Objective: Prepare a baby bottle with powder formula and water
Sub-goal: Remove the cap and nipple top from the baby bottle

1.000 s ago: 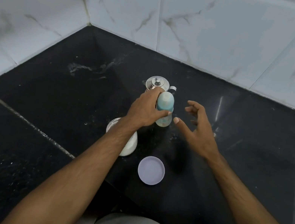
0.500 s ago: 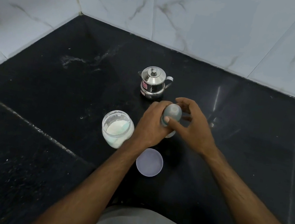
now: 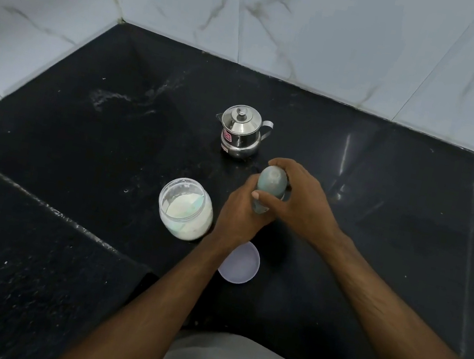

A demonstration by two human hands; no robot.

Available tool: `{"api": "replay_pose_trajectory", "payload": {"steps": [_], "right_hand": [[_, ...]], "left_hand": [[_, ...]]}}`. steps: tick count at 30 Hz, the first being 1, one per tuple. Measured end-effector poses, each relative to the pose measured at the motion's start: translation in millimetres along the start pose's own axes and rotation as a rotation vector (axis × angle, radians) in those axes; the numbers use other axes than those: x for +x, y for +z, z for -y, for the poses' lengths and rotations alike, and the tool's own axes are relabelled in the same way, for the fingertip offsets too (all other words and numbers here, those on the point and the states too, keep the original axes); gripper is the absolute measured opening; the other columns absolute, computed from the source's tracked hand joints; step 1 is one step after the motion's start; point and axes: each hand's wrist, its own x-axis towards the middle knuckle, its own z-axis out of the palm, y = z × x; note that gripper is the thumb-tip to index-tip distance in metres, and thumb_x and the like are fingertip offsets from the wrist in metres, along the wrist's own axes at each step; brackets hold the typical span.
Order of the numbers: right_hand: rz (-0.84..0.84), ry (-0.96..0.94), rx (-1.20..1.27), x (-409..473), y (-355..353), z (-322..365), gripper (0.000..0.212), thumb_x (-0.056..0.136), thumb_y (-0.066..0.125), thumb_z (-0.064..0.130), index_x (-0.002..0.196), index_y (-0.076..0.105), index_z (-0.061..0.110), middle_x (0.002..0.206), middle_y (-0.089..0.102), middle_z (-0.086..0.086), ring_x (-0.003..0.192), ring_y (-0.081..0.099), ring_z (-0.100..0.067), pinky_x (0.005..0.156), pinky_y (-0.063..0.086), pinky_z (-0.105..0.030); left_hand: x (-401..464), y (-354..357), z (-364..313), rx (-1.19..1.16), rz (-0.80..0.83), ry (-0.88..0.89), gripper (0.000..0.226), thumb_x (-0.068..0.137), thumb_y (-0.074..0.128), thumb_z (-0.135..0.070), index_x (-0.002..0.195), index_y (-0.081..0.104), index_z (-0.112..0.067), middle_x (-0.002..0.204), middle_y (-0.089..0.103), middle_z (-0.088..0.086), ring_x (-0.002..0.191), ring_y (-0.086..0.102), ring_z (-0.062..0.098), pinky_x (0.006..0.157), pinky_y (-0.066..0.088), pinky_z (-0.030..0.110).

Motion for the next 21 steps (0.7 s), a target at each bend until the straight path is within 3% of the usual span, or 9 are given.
{"api": "replay_pose_trajectory", "payload": {"steps": [8, 13, 17, 21], "right_hand": [[0.031, -0.004, -0.107, 2.0, 0.1, -1.4, 0.061, 0.079, 0.076, 0.044, 0.129, 0.051, 0.020, 0.123, 0.062, 0.000, 0.106, 0.059, -0.016, 0.088, 0.052, -0.033], [0.048, -0.027, -0.102, 3.4, -1.5, -2.0, 0.060, 0.080, 0.074, 0.044, 0.129, 0.051, 0.019, 0.123, 0.062, -0.001, 0.106, 0.059, -0.017, 0.088, 0.053, -0.038], [0.055, -0.070, -0.021, 1.2, -5.8, -1.8, 0.057, 0.081, 0.074, 0.041, 0.129, 0.052, 0.018, 0.121, 0.062, 0.001, 0.105, 0.061, -0.015, 0.088, 0.055, -0.040], [-0.098, -0.125, 0.211, 12.6, -26.5, 17.2, 0.048, 0.082, 0.076, 0.030, 0.122, 0.055, 0.013, 0.113, 0.062, 0.003, 0.097, 0.064, -0.010, 0.078, 0.057, -0.024]], "left_hand": [[12.1, 7.9, 0.2, 0.104, -0.010, -0.075, 0.060, 0.076, 0.078, -0.034, 0.127, 0.050, -0.022, 0.115, 0.064, -0.004, 0.100, 0.058, 0.008, 0.082, 0.047, 0.023], [11.4, 8.8, 0.1, 0.132, -0.014, -0.056, 0.057, 0.077, 0.076, -0.038, 0.125, 0.051, -0.023, 0.103, 0.059, -0.014, 0.092, 0.054, 0.002, 0.077, 0.041, 0.016], [12.1, 7.9, 4.6, 0.140, -0.008, -0.058, 0.057, 0.074, 0.078, -0.039, 0.123, 0.052, -0.026, 0.100, 0.060, -0.017, 0.094, 0.061, 0.004, 0.079, 0.049, 0.021], [14.0, 7.9, 6.3, 0.126, 0.000, -0.076, 0.054, 0.072, 0.080, -0.035, 0.119, 0.053, -0.026, 0.104, 0.061, -0.015, 0.098, 0.062, 0.008, 0.088, 0.052, 0.028]]}}
